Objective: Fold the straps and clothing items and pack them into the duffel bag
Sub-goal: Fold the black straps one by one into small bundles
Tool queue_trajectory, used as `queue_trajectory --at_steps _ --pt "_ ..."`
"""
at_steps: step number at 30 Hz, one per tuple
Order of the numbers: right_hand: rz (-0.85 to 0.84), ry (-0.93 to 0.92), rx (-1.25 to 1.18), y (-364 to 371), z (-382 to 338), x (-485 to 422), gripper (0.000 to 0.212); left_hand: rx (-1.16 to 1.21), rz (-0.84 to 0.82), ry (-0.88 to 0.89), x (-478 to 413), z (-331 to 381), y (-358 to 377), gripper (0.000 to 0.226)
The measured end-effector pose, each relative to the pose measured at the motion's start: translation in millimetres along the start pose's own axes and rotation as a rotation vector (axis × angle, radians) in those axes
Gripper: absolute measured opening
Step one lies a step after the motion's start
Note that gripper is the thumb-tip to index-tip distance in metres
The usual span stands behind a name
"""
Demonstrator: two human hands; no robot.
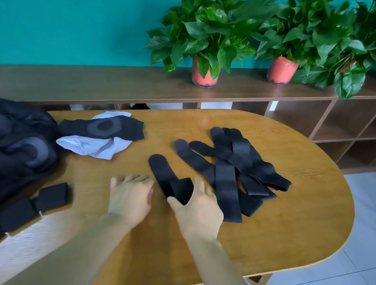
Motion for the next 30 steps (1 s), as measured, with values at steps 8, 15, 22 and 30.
queue_trajectory --at_steps 8,15,22,30 --pt "0.036 0.007 -0.121 -4.1 -8.7 19.0 0.059 0.088 -0.038 -0.112 11.9 -27.4 -11.5 0.029" --pt "-0.213 0.073 -0.367 16.8 10.3 -32.0 0.039 0.349 -0.199 -0.199 4.3 -11.8 -3.8 0.044" --pt "-0.575 0.035 -0.451 55.9 -11.8 -60.2 0.042 0.406 -0.268 -0.178 -5.2 4.4 3.5 0.050" --pt "-0.461 -0.076 -0.263 56.6 -2.6 -59.2 0.042 0.646 -0.237 -0.116 -6.4 1.0 10.3 0.056"
Point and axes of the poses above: each hand's wrist, its own x-axis away from the middle knuckle, its own y-axis out of the palm, z = x × y, the point moved 8 cm from there along -x, towards the middle knuckle, and after that the axes turned 3 degrees about -y, right-handed, at the moved point
